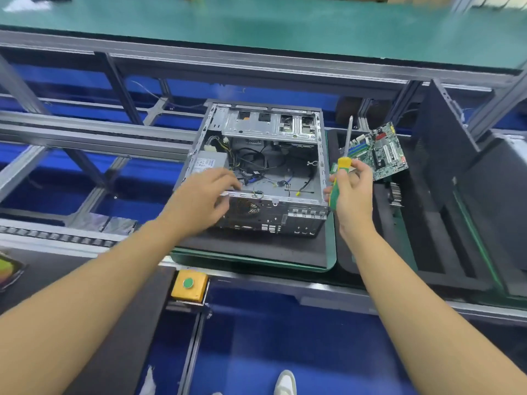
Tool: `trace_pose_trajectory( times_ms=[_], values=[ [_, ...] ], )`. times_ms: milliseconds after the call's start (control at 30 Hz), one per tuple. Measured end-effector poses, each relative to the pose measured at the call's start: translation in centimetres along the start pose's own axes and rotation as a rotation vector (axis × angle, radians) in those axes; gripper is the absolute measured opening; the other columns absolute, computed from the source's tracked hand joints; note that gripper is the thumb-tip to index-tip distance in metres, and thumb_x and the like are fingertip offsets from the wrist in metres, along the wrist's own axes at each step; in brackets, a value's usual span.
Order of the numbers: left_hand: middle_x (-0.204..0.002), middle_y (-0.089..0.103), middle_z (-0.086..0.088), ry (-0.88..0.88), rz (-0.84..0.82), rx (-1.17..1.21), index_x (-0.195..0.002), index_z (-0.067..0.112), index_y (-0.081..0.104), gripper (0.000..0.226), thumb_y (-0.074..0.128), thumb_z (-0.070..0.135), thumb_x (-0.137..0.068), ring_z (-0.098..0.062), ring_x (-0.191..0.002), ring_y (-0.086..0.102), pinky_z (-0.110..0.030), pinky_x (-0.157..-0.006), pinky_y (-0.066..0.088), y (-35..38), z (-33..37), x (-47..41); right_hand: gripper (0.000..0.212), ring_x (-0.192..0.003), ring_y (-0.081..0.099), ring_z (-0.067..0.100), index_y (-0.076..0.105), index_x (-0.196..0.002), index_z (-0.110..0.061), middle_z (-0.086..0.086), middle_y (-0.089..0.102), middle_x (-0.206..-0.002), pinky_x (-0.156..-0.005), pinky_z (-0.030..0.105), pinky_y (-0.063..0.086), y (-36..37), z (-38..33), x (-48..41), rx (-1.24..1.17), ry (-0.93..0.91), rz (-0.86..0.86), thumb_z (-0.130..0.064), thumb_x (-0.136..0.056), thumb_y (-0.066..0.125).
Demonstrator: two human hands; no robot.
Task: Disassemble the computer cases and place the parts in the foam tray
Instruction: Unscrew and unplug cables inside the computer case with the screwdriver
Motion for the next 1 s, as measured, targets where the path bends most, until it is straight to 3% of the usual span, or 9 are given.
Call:
trace_pose_trajectory(
  times_ms=[67, 133, 200, 267, 400, 567, 800, 1000],
  values=[
    [-0.15, 0.042, -0.002, -0.136, -0.125, -0.117, -0.131, 0.031, 0.056, 0.052, 0.073, 0.038, -0.083, -0.028, -0.132, 0.043, -0.054, -0.1, 0.04, -0.9, -5.8, -0.1, 0.02, -0.052, 0.055, 0.017, 0.044, -0.108, -0.027, 0.004, 0.06, -0.083, -0.047, 0.029, 0.048, 2.1, 0.0, 2.3, -0.053, 0.059, -0.043, -0.011, -0.097, 0.049],
    [-0.166, 0.009, 0.001, -0.262, -0.439, -0.211, -0.146, 0.047, 0.039, 0.079, 0.072, 0.064, -0.076, -0.033, -0.149, 0.017, -0.061, -0.112, 0.024, 0.3, -11.0, 0.0, 0.02, -0.046, 0.049, 0.017, 0.042, -0.104, -0.025, 0.004, 0.056, -0.076, -0.04, 0.027, 0.042, 4.9, 1.1, 5.1, -0.047, 0.174, -0.108, -0.009, -0.094, 0.047],
    [-0.166, -0.015, 0.008, -0.211, -0.644, -0.269, -0.148, 0.059, 0.023, 0.091, 0.062, 0.081, -0.068, -0.033, -0.152, -0.006, -0.062, -0.116, 0.012, 2.5, -12.8, -0.4, 0.012, -0.045, 0.045, 0.017, 0.042, -0.102, -0.025, 0.003, 0.055, -0.073, -0.04, 0.024, 0.036, 7.8, 2.8, 8.2, -0.055, 0.289, -0.2, -0.014, -0.099, 0.044],
    [-0.164, -0.021, 0.012, -0.116, -0.721, -0.253, -0.146, 0.063, 0.018, 0.087, 0.053, 0.086, -0.07, -0.033, -0.151, -0.015, -0.065, -0.117, 0.004, 5.2, -12.0, -0.8, 0.007, -0.046, 0.044, 0.017, 0.046, -0.104, -0.025, 0.002, 0.055, -0.072, -0.04, 0.023, 0.034, 10.7, 4.6, 11.4, -0.054, 0.353, -0.306, -0.027, -0.106, 0.04],
    [-0.165, -0.013, 0.015, -0.101, -0.639, -0.313, -0.149, 0.055, 0.026, 0.063, 0.035, 0.077, -0.09, -0.026, -0.153, -0.011, -0.074, -0.112, 0.0, 8.4, -10.7, 0.1, 0.021, -0.047, 0.043, 0.015, 0.055, -0.12, -0.024, 0.001, 0.052, -0.07, -0.041, 0.024, 0.036, 14.0, 7.4, 15.6, -0.031, 0.452, -0.352, -0.027, -0.106, 0.039],
    [-0.166, -0.01, 0.015, -0.122, -0.656, -0.237, -0.143, 0.043, 0.04, 0.054, 0.041, 0.067, -0.095, -0.025, -0.153, -0.013, -0.077, -0.109, 0.0, 8.5, -10.6, -0.1, 0.019, -0.053, 0.052, 0.018, 0.054, -0.114, -0.029, 0.008, 0.049, -0.087, -0.046, 0.031, 0.051, 16.0, 9.2, 18.4, 0.028, 0.465, -0.348, -0.021, -0.106, 0.039],
    [-0.164, 0.002, 0.022, -0.106, -0.531, -0.077, -0.142, 0.045, 0.039, 0.045, 0.052, 0.043, -0.099, -0.018, -0.154, -0.006, -0.076, -0.11, 0.0, 7.7, -9.7, 0.9, 0.028, -0.047, 0.049, 0.013, 0.052, -0.126, -0.034, -0.001, 0.058, -0.093, -0.041, 0.025, 0.04, 16.7, 10.9, 19.3, 0.221, 0.446, -0.319, -0.026, -0.102, 0.042],
    [-0.164, 0.008, 0.023, -0.086, -0.458, -0.086, -0.139, 0.047, 0.041, 0.041, 0.049, 0.046, -0.099, -0.017, -0.154, -0.001, -0.074, -0.111, 0.001, 7.4, -9.4, 1.0, 0.035, -0.046, 0.047, 0.012, 0.049, -0.133, -0.035, 0.0, 0.055, -0.09, -0.04, 0.024, 0.04, 17.6, 11.2, 18.5, 0.219, 0.461, -0.263, -0.025, -0.102, 0.038]
  ],
)
Point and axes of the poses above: each hand's wrist, its own x-axis away from the middle knuckle, its own y-axis out of the palm, z = x × y, the point moved 8 cm from there along -x, towards the middle knuckle
